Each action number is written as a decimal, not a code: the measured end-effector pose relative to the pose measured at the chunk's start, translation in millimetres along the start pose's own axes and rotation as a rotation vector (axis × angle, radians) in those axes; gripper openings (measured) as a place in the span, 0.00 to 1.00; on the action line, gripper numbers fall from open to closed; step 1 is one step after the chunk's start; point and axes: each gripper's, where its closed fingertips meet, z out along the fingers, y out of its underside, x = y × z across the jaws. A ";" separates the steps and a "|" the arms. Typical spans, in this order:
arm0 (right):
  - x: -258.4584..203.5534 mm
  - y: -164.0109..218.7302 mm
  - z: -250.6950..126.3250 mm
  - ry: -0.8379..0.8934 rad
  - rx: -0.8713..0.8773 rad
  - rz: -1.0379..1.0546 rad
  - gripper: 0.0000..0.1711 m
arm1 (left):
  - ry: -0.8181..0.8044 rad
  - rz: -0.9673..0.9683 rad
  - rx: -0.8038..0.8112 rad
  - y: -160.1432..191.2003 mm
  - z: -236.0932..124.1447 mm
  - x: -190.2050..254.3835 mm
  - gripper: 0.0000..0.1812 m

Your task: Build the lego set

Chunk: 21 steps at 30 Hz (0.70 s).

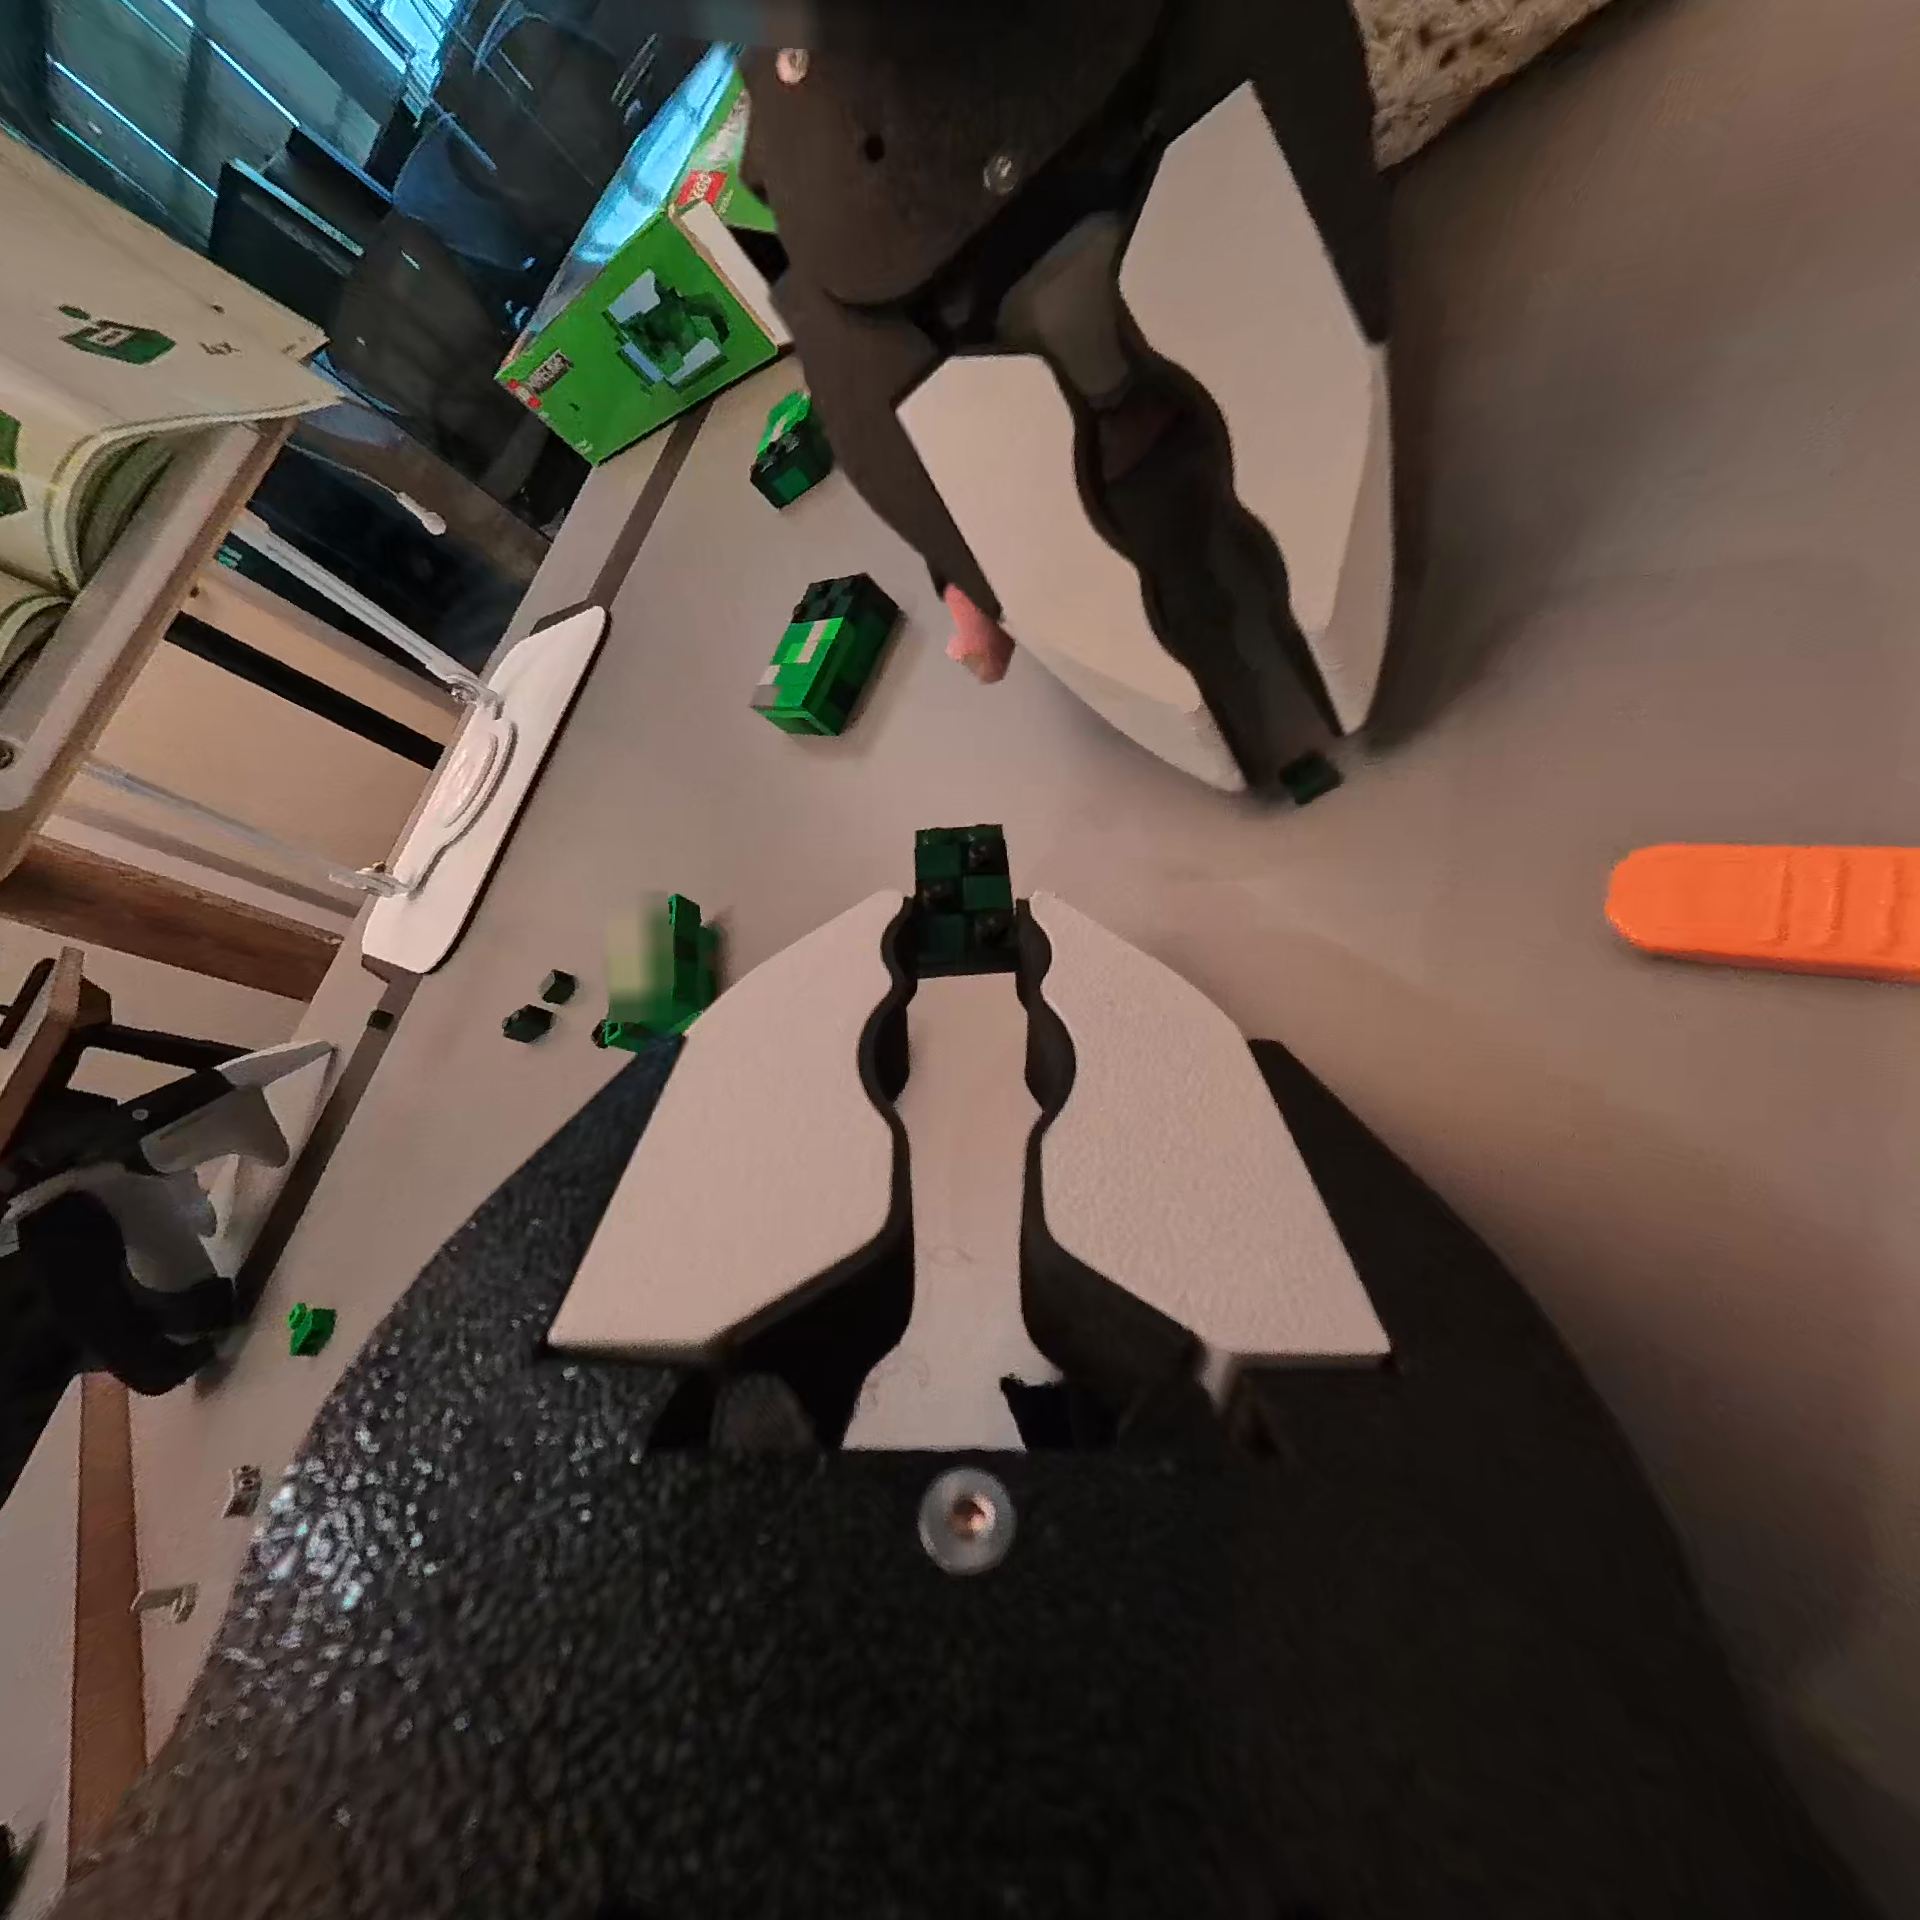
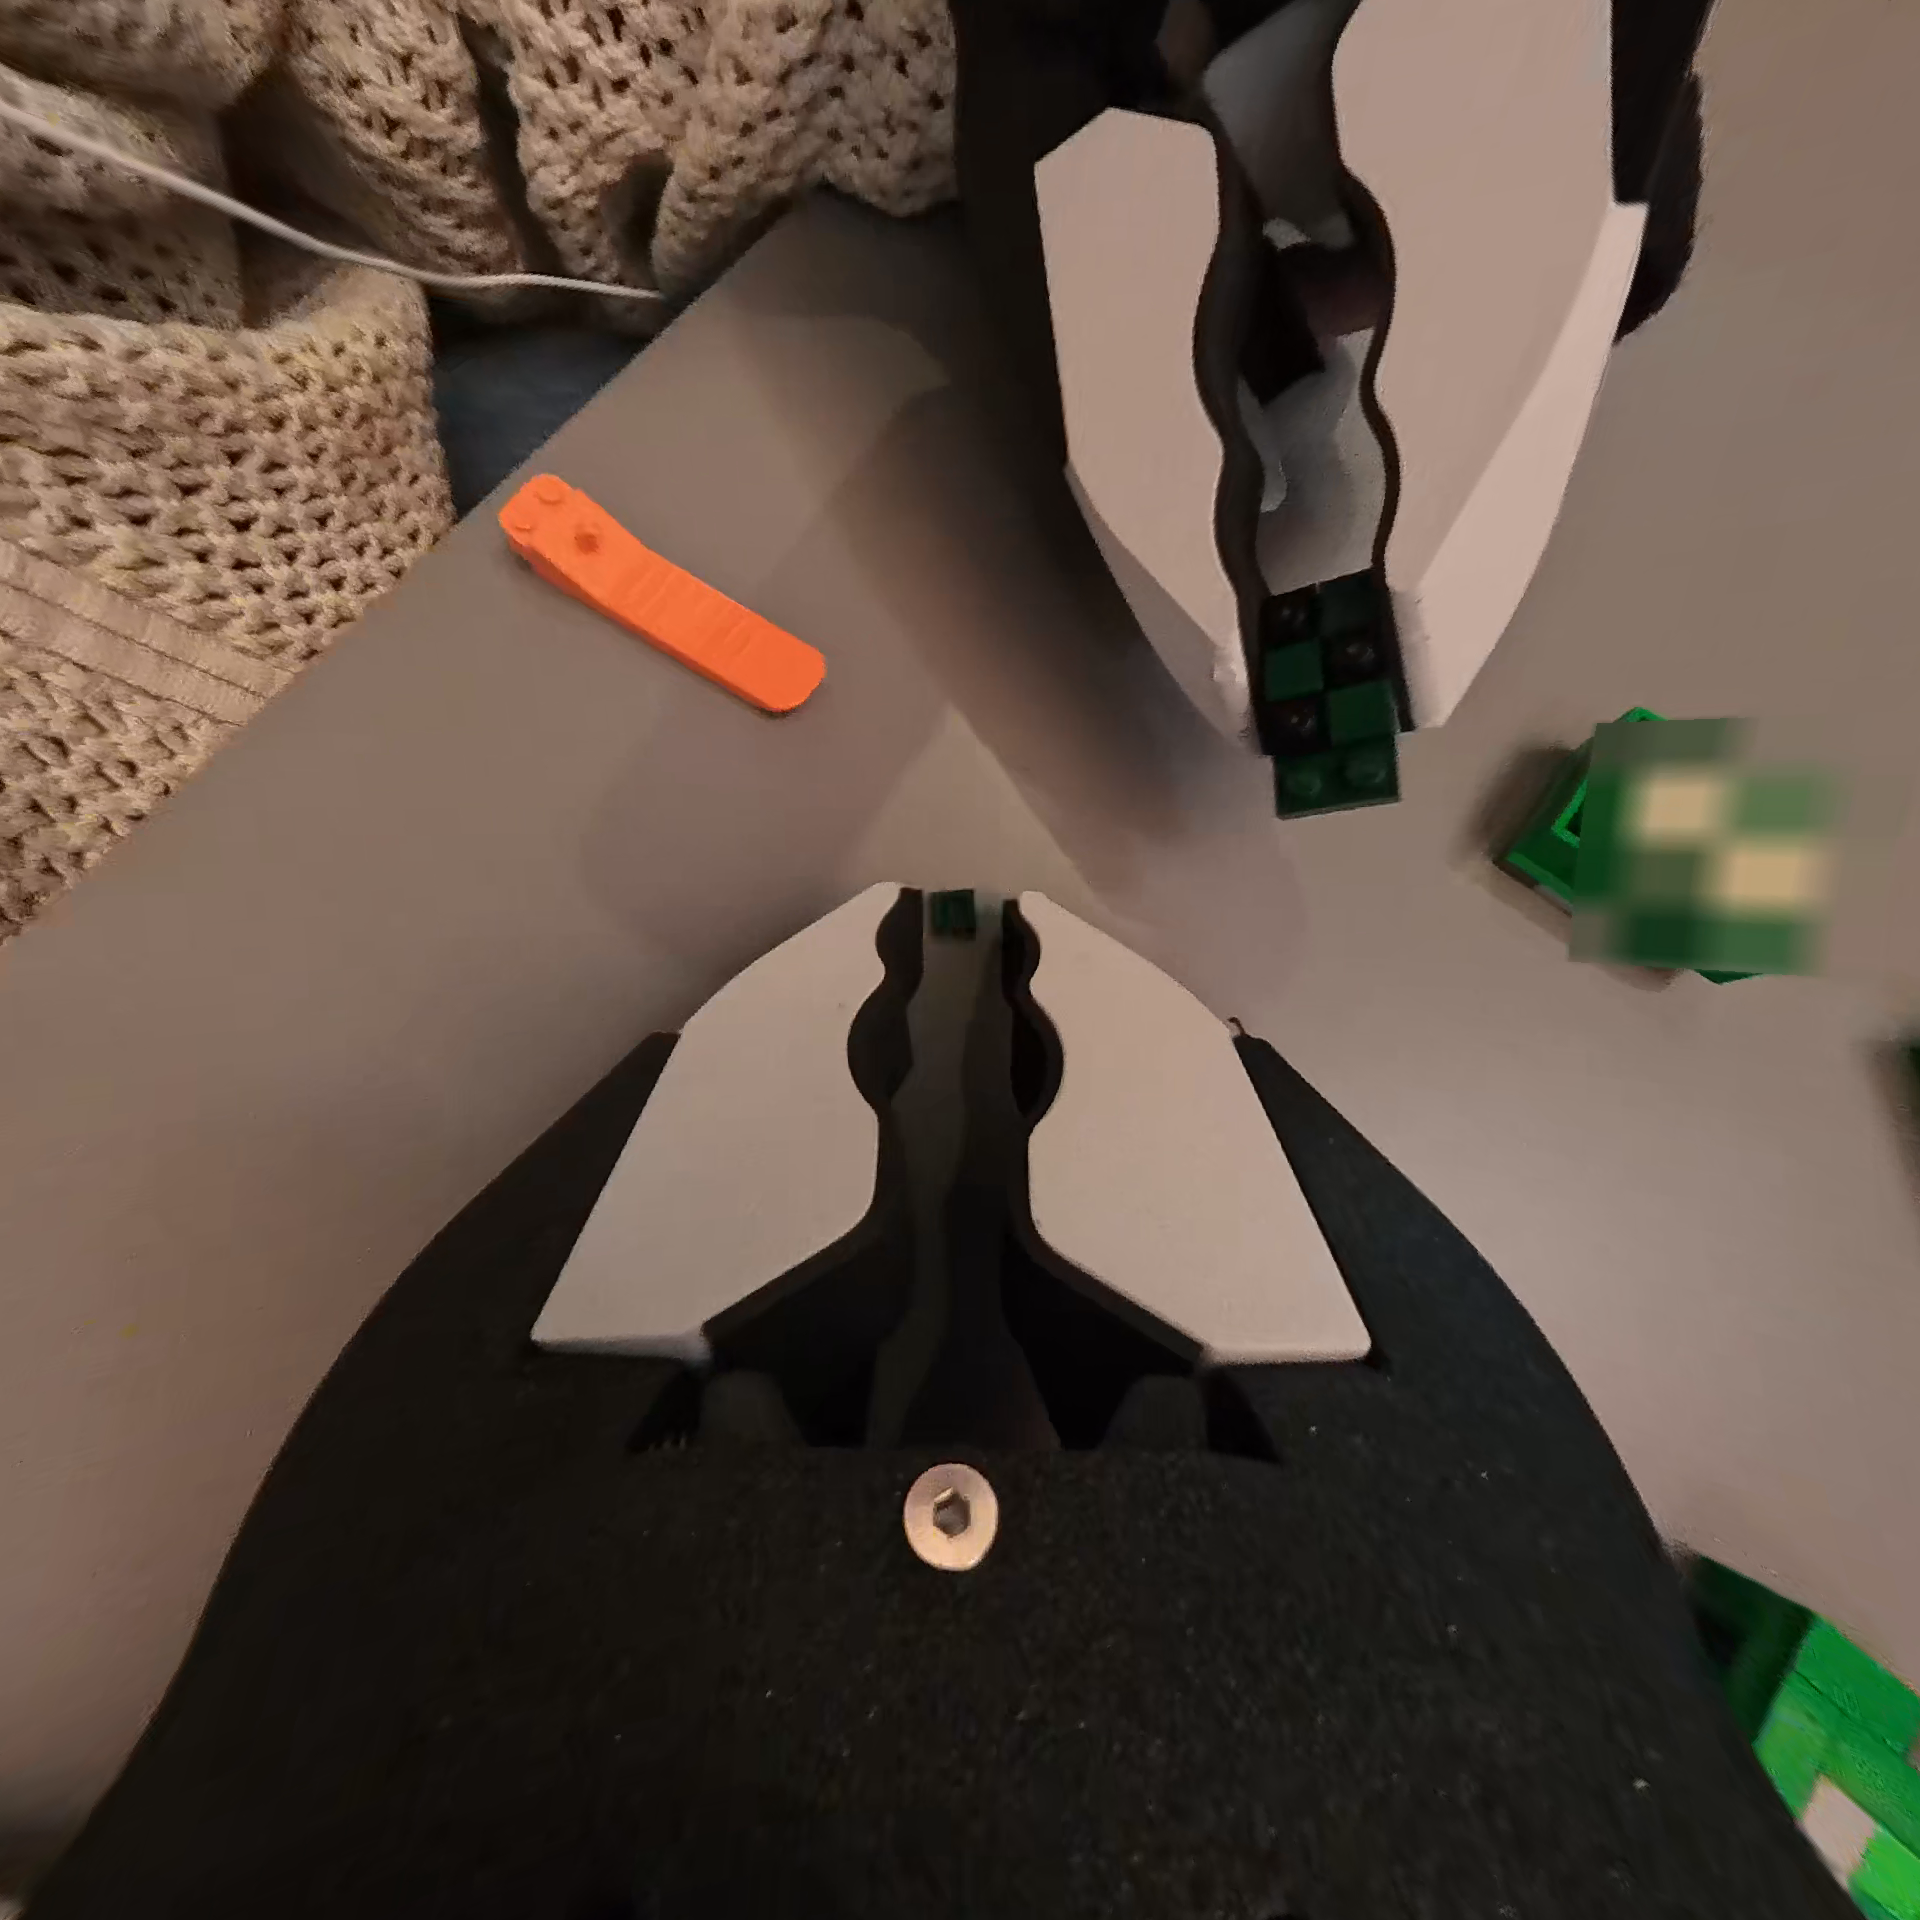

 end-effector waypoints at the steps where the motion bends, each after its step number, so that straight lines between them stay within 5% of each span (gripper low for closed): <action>1: 1.7 1.2 0.7 -0.001 -0.022 -0.001 0.08 | 0.001 -0.002 -0.002 0.4 0.3 0.0 0.09; 21: 18.6 -4.0 -4.2 0.118 0.049 0.055 0.00 | 0.111 0.047 0.033 -7.1 1.4 21.1 0.09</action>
